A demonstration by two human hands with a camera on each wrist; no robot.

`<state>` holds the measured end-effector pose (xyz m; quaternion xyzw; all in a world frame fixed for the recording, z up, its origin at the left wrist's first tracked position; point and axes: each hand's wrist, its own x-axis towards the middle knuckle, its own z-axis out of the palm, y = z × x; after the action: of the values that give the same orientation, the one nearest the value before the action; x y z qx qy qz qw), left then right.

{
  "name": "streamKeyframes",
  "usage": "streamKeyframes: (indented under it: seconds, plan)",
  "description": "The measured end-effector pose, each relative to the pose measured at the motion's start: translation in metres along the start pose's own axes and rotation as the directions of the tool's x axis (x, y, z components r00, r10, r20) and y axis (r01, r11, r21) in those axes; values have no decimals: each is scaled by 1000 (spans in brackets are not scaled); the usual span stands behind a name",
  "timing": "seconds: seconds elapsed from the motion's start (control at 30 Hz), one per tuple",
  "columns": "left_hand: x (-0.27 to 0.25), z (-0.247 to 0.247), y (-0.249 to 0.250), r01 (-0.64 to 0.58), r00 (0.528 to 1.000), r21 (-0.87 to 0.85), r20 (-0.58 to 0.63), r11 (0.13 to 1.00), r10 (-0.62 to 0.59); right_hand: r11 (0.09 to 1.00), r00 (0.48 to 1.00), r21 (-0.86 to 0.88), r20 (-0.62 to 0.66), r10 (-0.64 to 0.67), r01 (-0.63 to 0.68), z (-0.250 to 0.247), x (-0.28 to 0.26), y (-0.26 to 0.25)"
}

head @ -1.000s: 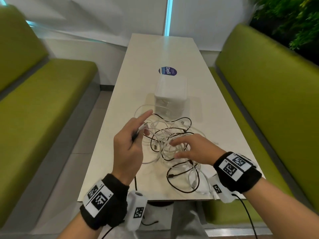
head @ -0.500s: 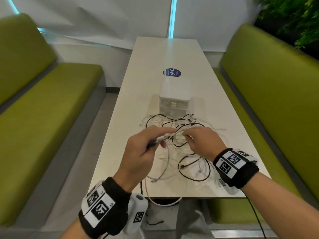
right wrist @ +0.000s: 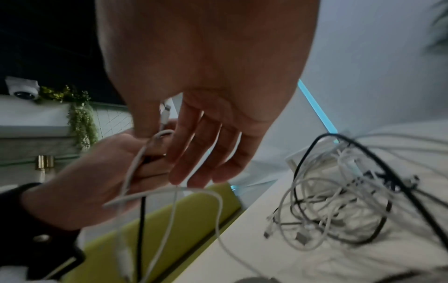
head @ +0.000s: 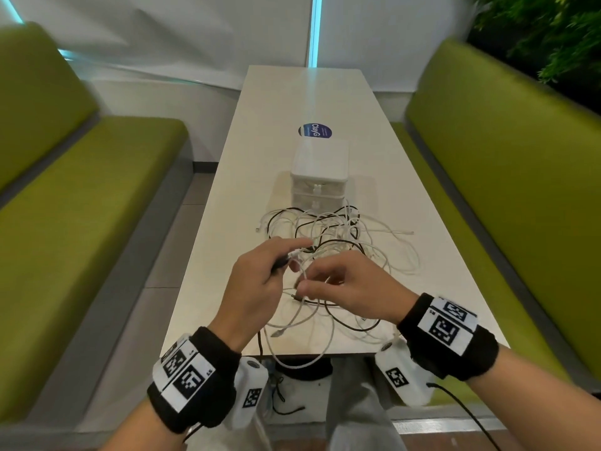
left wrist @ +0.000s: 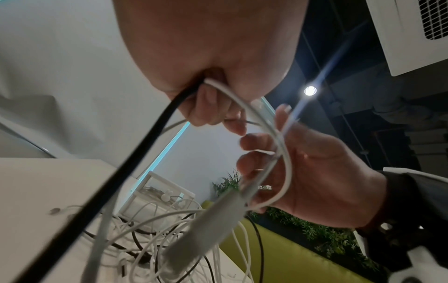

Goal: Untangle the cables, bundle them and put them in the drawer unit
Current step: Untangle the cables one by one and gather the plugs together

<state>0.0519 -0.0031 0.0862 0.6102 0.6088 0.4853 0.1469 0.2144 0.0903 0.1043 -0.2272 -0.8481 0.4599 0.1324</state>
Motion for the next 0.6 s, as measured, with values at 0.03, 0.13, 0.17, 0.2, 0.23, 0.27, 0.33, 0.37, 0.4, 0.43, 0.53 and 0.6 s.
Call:
streamKeyframes:
  seconds: [0.03,0.13,0.17,0.2,0.23,0.27,0.33,0.37,0.4,0.43,0.53,0.6]
  plan:
    - [0,0,2,-9,1000,1,0,1000,9,999,1000,40,-19,-2,3,2,-1,1]
    - [0,-4,7,-18,998,-20,-54,1000,17,978,980,204,-199,-5,46,4,-2,3]
    - [0,-5,8,-17,997,-25,-82,1000,15,961,962,268,-271,1,74,2,-2,4]
    - [0,-7,8,-13,994,-27,-112,1000,10,935,947,340,-322,14,102,-1,-3,4]
    - [0,-9,8,-3,990,-27,-143,1000,-1,904,938,410,-345,31,121,-4,-3,4]
    - [0,-10,7,11,985,-24,-174,1000,-15,878,937,463,-345,48,126,-7,-4,3]
    - [0,-12,3,52,976,-8,-213,999,-53,846,949,522,-308,70,107,-10,-6,3]
    - [1,-12,1,77,973,5,-218,997,-74,832,958,548,-274,79,88,-10,-7,4]
    - [2,-12,-1,101,971,23,-221,995,-94,812,970,580,-226,91,59,-10,-8,6]
    - [2,-11,-2,119,969,38,-221,992,-108,790,981,613,-168,99,25,-10,-9,8]
    - [5,-10,-3,139,968,37,-215,990,-128,838,996,540,20,82,-80,-10,-12,15]
    - [6,-10,-1,142,967,9,-214,990,-137,928,983,342,159,95,-145,-8,-14,18]
